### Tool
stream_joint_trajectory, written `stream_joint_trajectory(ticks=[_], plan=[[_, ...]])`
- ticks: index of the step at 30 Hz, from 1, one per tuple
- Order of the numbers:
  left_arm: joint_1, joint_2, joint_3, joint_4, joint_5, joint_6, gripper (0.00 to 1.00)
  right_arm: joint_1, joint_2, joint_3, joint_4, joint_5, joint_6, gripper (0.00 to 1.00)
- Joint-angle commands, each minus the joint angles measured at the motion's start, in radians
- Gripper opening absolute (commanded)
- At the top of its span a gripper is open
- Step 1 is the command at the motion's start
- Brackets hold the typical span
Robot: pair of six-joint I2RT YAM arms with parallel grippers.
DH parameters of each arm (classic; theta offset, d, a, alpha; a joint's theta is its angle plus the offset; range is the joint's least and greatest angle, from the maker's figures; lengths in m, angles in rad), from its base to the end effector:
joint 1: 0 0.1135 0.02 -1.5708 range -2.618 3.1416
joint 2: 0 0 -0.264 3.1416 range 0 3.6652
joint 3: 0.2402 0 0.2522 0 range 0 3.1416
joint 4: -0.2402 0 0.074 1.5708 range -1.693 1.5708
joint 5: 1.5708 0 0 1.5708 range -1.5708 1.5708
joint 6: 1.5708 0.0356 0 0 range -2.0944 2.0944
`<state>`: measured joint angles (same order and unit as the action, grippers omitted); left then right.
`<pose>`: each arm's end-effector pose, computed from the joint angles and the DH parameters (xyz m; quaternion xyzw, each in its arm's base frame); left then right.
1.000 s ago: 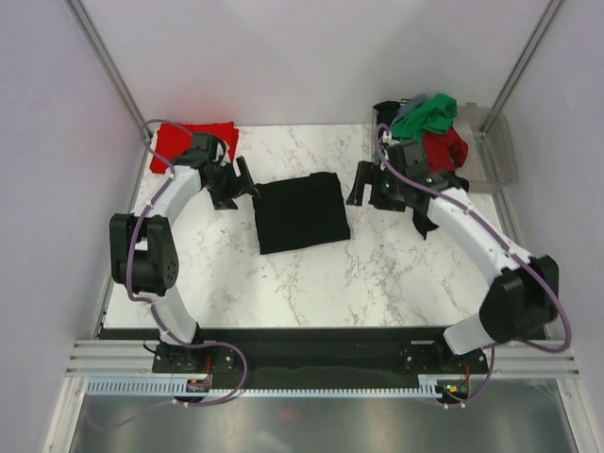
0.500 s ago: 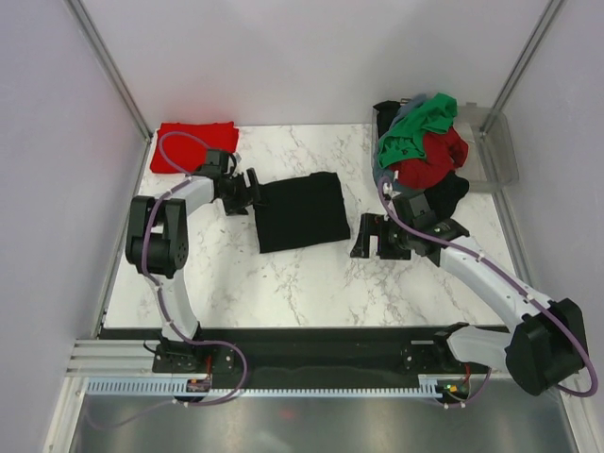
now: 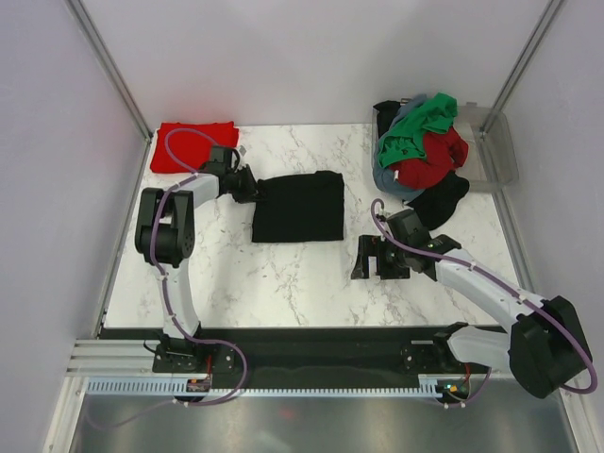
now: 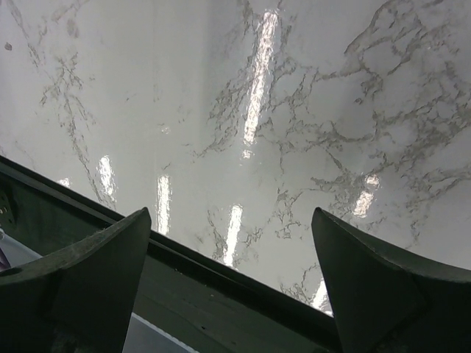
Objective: Fold and stack the t-shirts
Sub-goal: Neatly place the folded tshirt to the corner
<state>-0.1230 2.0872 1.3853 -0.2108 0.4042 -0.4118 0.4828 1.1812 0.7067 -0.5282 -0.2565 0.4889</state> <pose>0.4364 -0.0681 0.1463 -0.0692 0.9268 -0.2669 0.2551 0.1937 0.1117 0.2078 -0.0329 0.9521 0.2384 0.1885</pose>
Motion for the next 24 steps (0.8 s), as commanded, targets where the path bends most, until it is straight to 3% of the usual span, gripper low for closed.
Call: stream_joint_trajectory(ticks=[1,2,14,21,24], plan=[[-0.001,0.028,0.04,0.021,0.016,0.025,0.12,0.014,-0.005,-0.027,0.068,0.008,0.016,0.98],[-0.001,0.025,0.046,0.016,0.019,0.033,0.02,0.02,-0.006,-0.033,0.073,0.01,0.017,0.98],[0.045,-0.05,0.273,-0.223,-0.084,0.183,0.02,0.065,-0.005,-0.245,0.33,0.019,0.075,0.97],[0.1,-0.061,0.409,-0.249,-0.148,0.188,0.02,0.125,0.012,-0.394,0.523,0.06,0.16,0.96],[0.111,-0.072,0.474,-0.249,-0.183,0.203,0.02,0.155,0.078,-0.382,0.566,0.109,0.174,0.96]])
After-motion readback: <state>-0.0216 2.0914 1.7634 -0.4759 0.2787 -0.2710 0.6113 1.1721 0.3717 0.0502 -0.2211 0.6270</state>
